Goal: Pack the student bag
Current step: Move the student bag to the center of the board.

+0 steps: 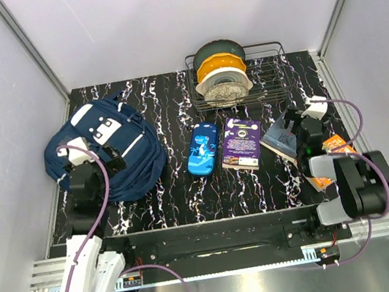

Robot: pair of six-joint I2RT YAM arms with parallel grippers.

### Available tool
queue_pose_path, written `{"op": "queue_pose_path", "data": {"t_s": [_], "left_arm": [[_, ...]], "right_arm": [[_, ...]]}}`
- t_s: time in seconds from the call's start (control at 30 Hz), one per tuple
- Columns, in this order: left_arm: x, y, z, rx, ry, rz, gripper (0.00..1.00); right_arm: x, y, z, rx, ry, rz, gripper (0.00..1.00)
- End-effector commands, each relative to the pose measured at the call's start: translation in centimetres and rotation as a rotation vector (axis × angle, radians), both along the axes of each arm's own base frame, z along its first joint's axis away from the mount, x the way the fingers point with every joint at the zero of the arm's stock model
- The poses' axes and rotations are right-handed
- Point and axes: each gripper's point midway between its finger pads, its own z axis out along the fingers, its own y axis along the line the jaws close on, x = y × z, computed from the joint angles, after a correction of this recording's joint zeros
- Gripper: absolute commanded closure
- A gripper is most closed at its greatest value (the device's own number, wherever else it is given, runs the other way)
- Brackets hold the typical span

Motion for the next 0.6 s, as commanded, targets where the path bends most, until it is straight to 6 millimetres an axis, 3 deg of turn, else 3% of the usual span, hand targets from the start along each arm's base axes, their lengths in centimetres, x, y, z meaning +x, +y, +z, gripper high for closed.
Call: {"op": "queue_pose_path", "data": {"t_s": [0.0, 0.03, 0.07, 0.13, 0.17, 0.2, 0.27, 0.33, 0.37, 0.43, 0.53, 0.57], "left_arm": [[-0.8, 1.9, 4.5, -0.032, -0.117, 0.12, 0.01], [-1.0, 1.7, 4.7, -0.043, -0.115, 0.11, 0.01], [-1.2, 1.3, 4.7, -0.068, -0.106, 0.098, 0.01], [-1.9, 0.4, 4.3, -0.133, -0.063, 0.074, 0.01], [-2.0, -0.2, 4.4, -0.133, -0.053, 0.036, 0.01], [-2.1, -2.1, 5.0, -0.125, -0.041, -0.09, 0.01], [-2.4, -3.2, 5.5, -0.094, -0.027, -0.171, 0.01], [-2.4, -3.7, 5.3, -0.088, -0.016, -0.203, 0.01], [-2.1, -3.7, 5.2, -0.098, -0.029, -0.199, 0.01], [-2.3, -3.9, 3.7, -0.144, 0.012, -0.187, 0.01], [-2.3, -4.8, 3.3, -0.148, 0.022, -0.238, 0.01], [-2.2, -4.7, 3.1, -0.144, 0.029, -0.232, 0.01]], "right_arm": [[0.2, -0.1, 7.3, 0.079, -0.098, -0.034, 0.0], [-0.4, 0.2, 6.7, 0.167, -0.053, -0.054, 0.0], [-0.2, 1.5, 10.2, 0.211, -0.117, 0.016, 0.0], [-0.6, 4.2, 12.2, 0.232, -0.124, 0.176, 0.0], [-1.5, 7.4, 14.4, 0.232, -0.167, 0.365, 0.0], [-1.8, 8.2, 16.4, 0.319, -0.248, 0.393, 0.0], [-2.6, 9.3, 17.7, 0.423, -0.293, 0.439, 0.0], [-2.8, 11.0, 17.8, 0.407, -0.246, 0.537, 0.0], [-2.8, 12.2, 18.8, 0.396, -0.233, 0.614, 0.0], [-2.6, 12.5, 18.1, 0.443, -0.168, 0.613, 0.0], [-2.9, 12.4, 19.9, 0.596, -0.205, 0.564, 0.0], [-3.6, 12.5, 18.7, 0.676, -0.229, 0.556, 0.0]]}}
